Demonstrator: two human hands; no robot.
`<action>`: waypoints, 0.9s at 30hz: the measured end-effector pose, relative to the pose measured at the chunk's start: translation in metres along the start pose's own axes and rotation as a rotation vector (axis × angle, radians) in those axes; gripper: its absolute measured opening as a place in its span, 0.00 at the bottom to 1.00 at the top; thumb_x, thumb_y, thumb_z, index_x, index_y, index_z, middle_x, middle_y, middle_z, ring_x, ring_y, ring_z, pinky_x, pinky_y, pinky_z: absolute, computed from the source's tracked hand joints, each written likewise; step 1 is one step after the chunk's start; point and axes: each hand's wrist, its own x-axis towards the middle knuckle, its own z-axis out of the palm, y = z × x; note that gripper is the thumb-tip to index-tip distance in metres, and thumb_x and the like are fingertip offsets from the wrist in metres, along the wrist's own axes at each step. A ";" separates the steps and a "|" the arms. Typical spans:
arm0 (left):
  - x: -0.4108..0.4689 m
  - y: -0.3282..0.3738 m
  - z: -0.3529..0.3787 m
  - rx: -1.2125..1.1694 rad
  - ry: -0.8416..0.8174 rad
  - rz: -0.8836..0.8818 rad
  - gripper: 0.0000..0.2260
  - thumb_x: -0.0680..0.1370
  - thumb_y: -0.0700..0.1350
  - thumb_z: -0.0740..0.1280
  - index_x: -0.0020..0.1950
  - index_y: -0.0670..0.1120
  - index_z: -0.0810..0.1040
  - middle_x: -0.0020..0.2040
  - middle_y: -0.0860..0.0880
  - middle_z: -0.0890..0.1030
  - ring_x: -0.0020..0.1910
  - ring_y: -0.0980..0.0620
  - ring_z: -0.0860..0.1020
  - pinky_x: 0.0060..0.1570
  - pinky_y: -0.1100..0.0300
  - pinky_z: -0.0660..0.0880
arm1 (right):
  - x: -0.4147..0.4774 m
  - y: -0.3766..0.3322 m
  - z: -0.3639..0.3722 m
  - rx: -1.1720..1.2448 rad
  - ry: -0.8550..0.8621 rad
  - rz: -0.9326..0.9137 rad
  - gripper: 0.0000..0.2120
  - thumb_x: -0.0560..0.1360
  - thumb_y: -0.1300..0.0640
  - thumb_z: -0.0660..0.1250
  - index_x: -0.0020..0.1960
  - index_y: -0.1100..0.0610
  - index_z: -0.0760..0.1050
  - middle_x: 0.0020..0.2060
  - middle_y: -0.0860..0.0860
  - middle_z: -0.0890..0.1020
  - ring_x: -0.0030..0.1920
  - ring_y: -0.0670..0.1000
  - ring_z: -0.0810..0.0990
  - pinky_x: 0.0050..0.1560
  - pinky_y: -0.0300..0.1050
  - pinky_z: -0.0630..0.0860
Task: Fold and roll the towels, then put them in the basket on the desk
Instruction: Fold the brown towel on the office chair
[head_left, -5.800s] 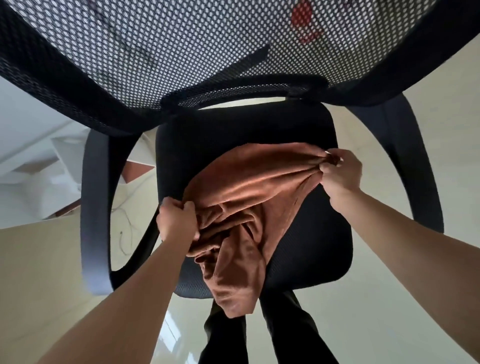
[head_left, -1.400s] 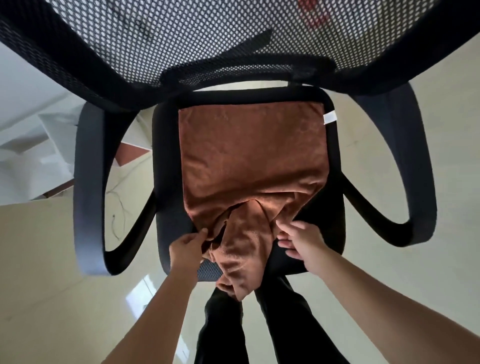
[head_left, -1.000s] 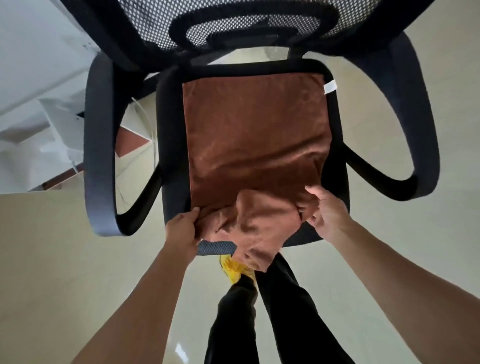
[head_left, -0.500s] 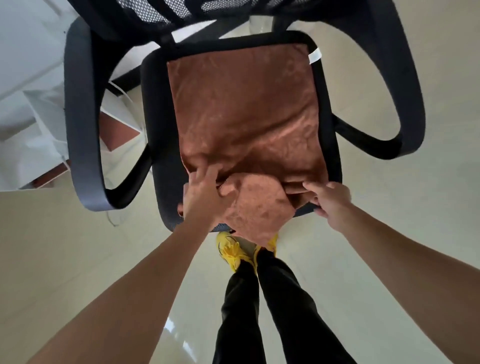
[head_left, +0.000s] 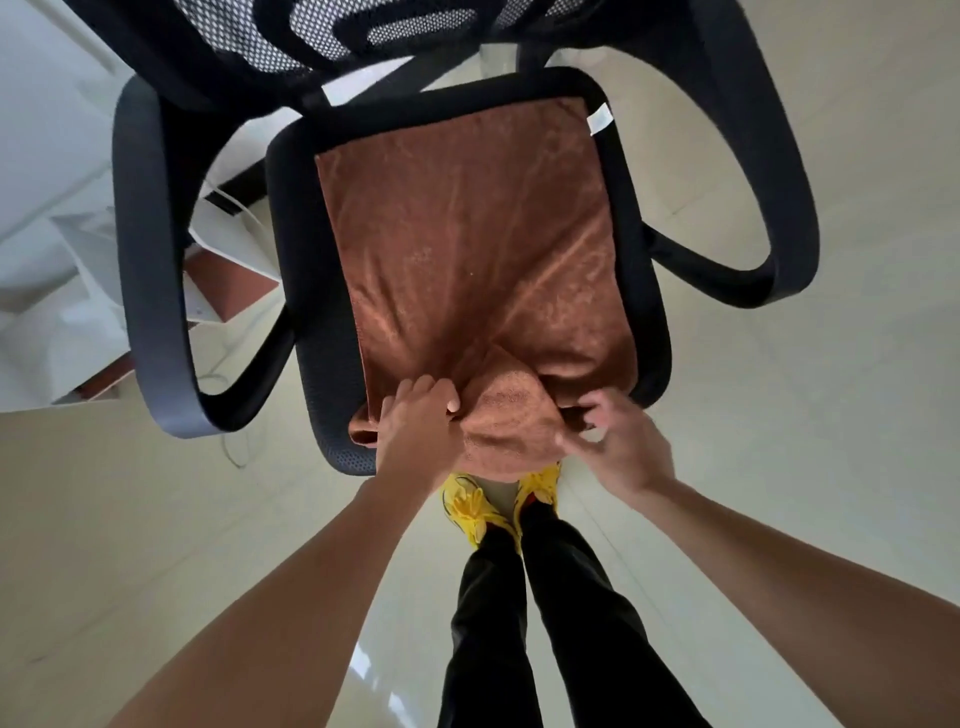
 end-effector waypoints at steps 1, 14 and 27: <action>0.001 0.001 0.001 -0.062 0.007 -0.021 0.08 0.72 0.38 0.66 0.49 0.47 0.77 0.49 0.51 0.78 0.52 0.49 0.72 0.55 0.54 0.68 | 0.000 0.001 0.008 -0.011 -0.098 0.037 0.20 0.69 0.45 0.73 0.57 0.50 0.74 0.46 0.47 0.81 0.50 0.50 0.79 0.46 0.47 0.76; -0.041 0.004 -0.026 -0.700 -0.472 -0.338 0.32 0.68 0.33 0.75 0.67 0.48 0.65 0.43 0.47 0.72 0.37 0.54 0.73 0.31 0.67 0.72 | -0.066 0.007 -0.014 0.132 0.121 -0.445 0.10 0.65 0.49 0.65 0.35 0.50 0.64 0.25 0.43 0.71 0.26 0.45 0.68 0.30 0.33 0.66; -0.111 -0.020 -0.021 -0.130 -0.279 -0.159 0.03 0.68 0.39 0.71 0.40 0.44 0.84 0.33 0.53 0.75 0.37 0.50 0.74 0.30 0.67 0.65 | -0.104 0.045 -0.024 -0.397 -0.291 -0.465 0.11 0.72 0.48 0.69 0.52 0.49 0.82 0.40 0.44 0.83 0.44 0.49 0.81 0.40 0.38 0.66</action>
